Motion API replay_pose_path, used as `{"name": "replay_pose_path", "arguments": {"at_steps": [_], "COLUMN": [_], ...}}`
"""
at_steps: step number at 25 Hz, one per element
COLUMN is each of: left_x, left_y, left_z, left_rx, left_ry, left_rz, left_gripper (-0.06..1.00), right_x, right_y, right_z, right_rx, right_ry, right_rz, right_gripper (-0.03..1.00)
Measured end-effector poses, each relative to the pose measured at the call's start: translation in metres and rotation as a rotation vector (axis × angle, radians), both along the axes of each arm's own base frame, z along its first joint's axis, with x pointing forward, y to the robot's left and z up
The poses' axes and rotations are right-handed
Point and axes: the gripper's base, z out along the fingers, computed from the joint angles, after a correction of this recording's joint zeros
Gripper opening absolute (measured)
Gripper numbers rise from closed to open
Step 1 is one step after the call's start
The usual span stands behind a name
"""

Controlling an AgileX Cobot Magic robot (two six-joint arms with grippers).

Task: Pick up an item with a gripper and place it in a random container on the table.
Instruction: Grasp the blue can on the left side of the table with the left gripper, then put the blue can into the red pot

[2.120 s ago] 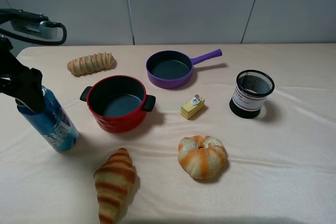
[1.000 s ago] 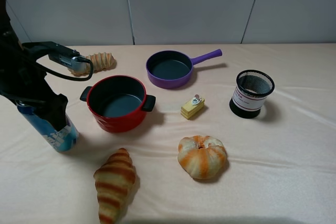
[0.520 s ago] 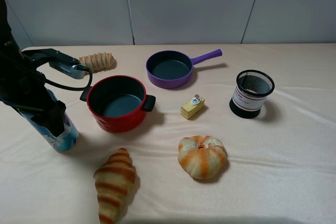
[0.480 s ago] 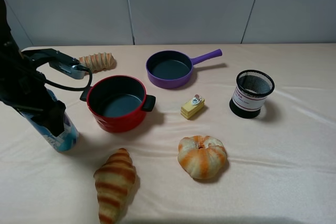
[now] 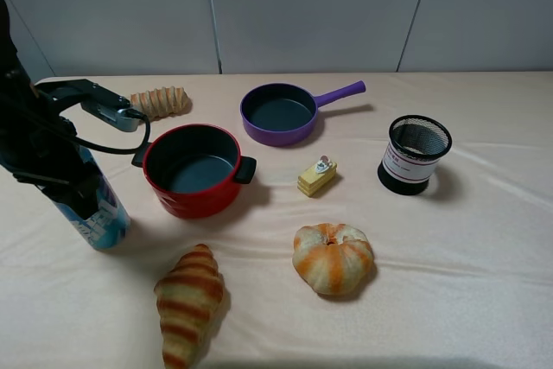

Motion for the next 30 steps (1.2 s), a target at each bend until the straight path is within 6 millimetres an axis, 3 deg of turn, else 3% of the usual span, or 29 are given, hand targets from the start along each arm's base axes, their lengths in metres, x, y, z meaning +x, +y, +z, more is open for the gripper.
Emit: {"name": "replay_pose_path", "arguments": {"at_steps": [18,30], "left_x": [0.002,-0.018], "left_y": [-0.001,0.004], "left_z": [0.006,0.042], "left_rx": [0.001,-0.009], "left_ry": [0.018,-0.019], "left_rz": [0.003,0.025], "left_gripper": [0.67,0.67], "right_x": [0.000,0.000], "right_y": [0.000,0.000], "right_z": [0.000,0.000], "right_rx": [0.000,0.000], "right_ry": [0.000,0.000], "right_rz": [0.000,0.000], "right_gripper": [0.69,0.69]}}
